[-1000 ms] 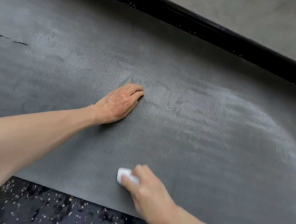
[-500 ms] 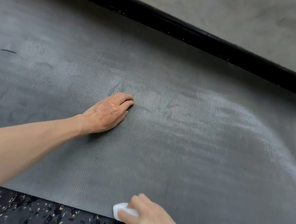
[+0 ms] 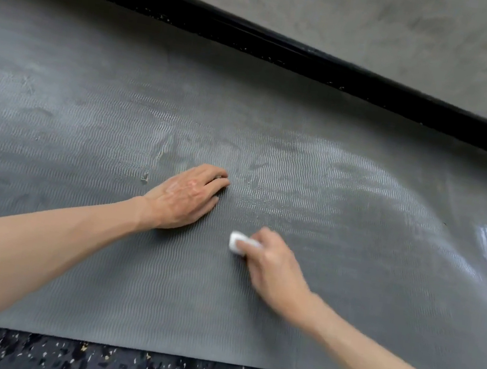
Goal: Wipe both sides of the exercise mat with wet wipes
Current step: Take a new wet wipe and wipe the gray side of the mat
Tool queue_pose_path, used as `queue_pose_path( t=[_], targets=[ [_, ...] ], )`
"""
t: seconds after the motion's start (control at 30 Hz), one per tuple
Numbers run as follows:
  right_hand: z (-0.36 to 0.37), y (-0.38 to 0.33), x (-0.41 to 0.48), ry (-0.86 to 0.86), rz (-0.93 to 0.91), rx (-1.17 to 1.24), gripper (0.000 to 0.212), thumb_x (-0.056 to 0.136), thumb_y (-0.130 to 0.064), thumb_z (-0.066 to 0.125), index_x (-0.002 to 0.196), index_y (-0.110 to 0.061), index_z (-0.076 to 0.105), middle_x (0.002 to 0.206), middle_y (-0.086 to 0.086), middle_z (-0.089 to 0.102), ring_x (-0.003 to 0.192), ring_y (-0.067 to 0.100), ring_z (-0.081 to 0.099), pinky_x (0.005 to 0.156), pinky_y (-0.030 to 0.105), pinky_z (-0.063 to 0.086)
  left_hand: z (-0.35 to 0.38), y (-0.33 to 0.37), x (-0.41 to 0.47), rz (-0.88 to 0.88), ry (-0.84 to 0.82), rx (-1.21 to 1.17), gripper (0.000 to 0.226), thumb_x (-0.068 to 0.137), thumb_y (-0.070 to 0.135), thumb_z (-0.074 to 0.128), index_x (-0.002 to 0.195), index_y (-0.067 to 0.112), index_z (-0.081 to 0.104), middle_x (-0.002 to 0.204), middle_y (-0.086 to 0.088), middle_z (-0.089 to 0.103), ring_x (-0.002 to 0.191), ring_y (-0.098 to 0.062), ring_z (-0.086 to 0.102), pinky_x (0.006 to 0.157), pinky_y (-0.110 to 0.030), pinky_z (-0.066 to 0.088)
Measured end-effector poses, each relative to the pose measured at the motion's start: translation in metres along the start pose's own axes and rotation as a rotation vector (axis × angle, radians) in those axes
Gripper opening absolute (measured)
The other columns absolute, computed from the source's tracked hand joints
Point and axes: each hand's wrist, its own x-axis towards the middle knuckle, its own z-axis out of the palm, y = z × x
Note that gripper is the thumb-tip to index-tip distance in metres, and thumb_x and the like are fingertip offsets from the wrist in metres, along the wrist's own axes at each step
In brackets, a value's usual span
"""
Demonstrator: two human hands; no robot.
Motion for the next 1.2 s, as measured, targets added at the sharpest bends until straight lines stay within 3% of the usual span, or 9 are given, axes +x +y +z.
queue_pose_path(
  t=[0.07,0.17,0.33,0.43,0.57,0.67,0.77,0.93,1.2],
  targets=[
    [-0.001,0.008,0.009,0.003,0.048,-0.053,0.028,0.083,-0.002,0.048,0.101,-0.012,0.067,0.085,0.008,0.05,0.072,0.028,0.049,0.06,0.035,0.045,0.001,0.009,0.004,0.023,-0.012,-0.022,0.042,0.094,0.027,0.036,0.119,0.001,0.058,0.122,-0.015,0.057,0.113,-0.031,0.056,0.099,-0.04,0.047],
    [-0.004,0.004,-0.003,-0.133,-0.066,-0.072,0.029,0.087,-0.012,0.039,0.101,-0.01,0.064,0.086,0.01,0.05,0.072,0.027,0.049,0.059,0.036,0.045,0.004,0.02,0.009,0.082,-0.038,-0.047,0.039,0.095,0.025,0.037,0.118,0.002,0.059,0.123,-0.014,0.057,0.111,-0.03,0.056,0.097,-0.04,0.047],
    [-0.041,0.019,0.033,-0.101,0.088,-0.128,0.026,0.084,-0.005,0.054,0.107,-0.009,0.065,0.091,0.014,0.06,0.081,0.037,0.059,0.066,0.04,0.049,0.006,0.031,0.021,0.089,0.031,-0.09,0.039,0.096,0.027,0.038,0.12,0.003,0.057,0.123,-0.013,0.056,0.113,-0.028,0.053,0.098,-0.036,0.043],
    [-0.064,0.022,0.053,-0.164,0.15,-0.184,0.03,0.084,-0.008,0.054,0.115,-0.008,0.058,0.109,0.012,0.063,0.099,0.035,0.059,0.08,0.042,0.048,-0.004,0.038,0.026,0.056,0.075,-0.101,0.036,0.094,0.032,0.038,0.113,0.007,0.057,0.112,-0.009,0.056,0.097,-0.026,0.056,0.082,-0.039,0.052],
    [-0.096,0.019,0.05,-0.326,0.155,-0.291,0.025,0.087,-0.009,0.051,0.111,-0.006,0.052,0.107,0.013,0.06,0.096,0.034,0.055,0.072,0.037,0.039,-0.023,0.071,0.021,0.036,0.081,-0.25,0.027,0.086,0.037,0.04,0.087,0.014,0.053,0.078,-0.003,0.054,0.068,-0.024,0.056,0.061,-0.037,0.051],
    [-0.103,0.03,0.045,-0.399,0.153,-0.363,0.025,0.085,-0.005,0.047,0.11,-0.008,0.049,0.107,0.013,0.058,0.094,0.035,0.055,0.065,0.035,0.033,-0.013,0.119,0.008,0.213,-0.014,-0.285,0.025,0.081,0.038,0.044,0.081,0.017,0.057,0.072,0.0,0.058,0.062,-0.022,0.059,0.054,-0.028,0.05],
    [-0.097,0.037,0.044,-0.402,0.096,-0.361,0.021,0.085,-0.003,0.047,0.106,-0.007,0.05,0.103,0.012,0.058,0.089,0.034,0.056,0.062,0.034,0.03,0.011,0.153,0.01,0.261,-0.087,-0.25,0.029,0.085,0.038,0.041,0.09,0.015,0.059,0.079,0.0,0.059,0.07,-0.02,0.059,0.06,-0.029,0.051],
    [-0.098,0.054,0.016,-0.234,0.15,-0.28,0.024,0.085,-0.003,0.05,0.109,-0.006,0.052,0.103,0.011,0.06,0.09,0.032,0.054,0.063,0.033,0.028,0.033,0.18,0.035,0.123,-0.276,-0.196,0.034,0.099,0.035,0.043,0.12,0.011,0.054,0.116,-0.009,0.056,0.107,-0.027,0.052,0.093,-0.039,0.041],
    [-0.094,0.074,-0.034,-0.011,0.247,-0.155,0.022,0.084,-0.002,0.054,0.106,-0.003,0.055,0.1,0.015,0.06,0.086,0.036,0.055,0.065,0.035,0.031,0.054,0.241,0.046,0.271,-0.521,-0.119,0.046,0.093,0.056,0.051,0.113,0.016,0.053,0.114,-0.005,0.056,0.103,-0.026,0.053,0.082,-0.037,0.039]
  ],
)
